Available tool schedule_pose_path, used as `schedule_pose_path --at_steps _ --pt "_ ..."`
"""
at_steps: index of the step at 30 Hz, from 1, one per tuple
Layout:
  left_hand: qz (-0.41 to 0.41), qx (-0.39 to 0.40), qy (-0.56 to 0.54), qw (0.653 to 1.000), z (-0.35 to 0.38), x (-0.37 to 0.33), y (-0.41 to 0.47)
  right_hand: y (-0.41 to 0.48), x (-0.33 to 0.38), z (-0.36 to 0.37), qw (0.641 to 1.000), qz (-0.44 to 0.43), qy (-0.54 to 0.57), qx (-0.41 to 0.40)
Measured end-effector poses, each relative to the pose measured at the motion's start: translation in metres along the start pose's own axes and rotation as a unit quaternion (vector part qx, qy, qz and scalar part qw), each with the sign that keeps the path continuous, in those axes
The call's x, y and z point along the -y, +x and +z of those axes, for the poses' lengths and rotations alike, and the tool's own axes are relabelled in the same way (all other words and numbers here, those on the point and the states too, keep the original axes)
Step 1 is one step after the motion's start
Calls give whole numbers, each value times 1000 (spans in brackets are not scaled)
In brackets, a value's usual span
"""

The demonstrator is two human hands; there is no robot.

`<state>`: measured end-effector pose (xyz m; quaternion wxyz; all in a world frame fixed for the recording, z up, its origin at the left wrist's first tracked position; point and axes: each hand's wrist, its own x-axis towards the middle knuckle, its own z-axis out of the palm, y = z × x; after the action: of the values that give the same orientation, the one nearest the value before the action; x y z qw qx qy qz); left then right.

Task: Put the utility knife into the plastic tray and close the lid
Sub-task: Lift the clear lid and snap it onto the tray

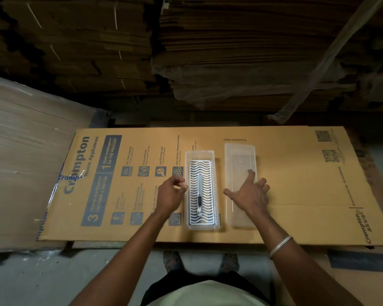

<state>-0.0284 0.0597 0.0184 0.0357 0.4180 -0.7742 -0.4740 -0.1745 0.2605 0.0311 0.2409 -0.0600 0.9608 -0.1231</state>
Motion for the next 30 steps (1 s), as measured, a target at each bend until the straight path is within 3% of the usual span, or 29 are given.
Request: schedule_pose_path --at_steps 5,10,17,22,30 --pt "-109 86 -113 984 -15 45 -12 -28 32 -5 999 -45 -7 5" --pt "-175 230 -208 934 -19 41 -35 -50 72 19 995 -77 -41 45" --pt "-162 293 -144 931 -21 48 -38 -55 107 51 990 -84 -91 65" --pt "-119 285 -85 947 -20 52 -42 -49 108 56 988 -76 -119 59" --pt "-114 299 -109 941 -17 54 -43 -38 96 54 990 -69 -100 70"
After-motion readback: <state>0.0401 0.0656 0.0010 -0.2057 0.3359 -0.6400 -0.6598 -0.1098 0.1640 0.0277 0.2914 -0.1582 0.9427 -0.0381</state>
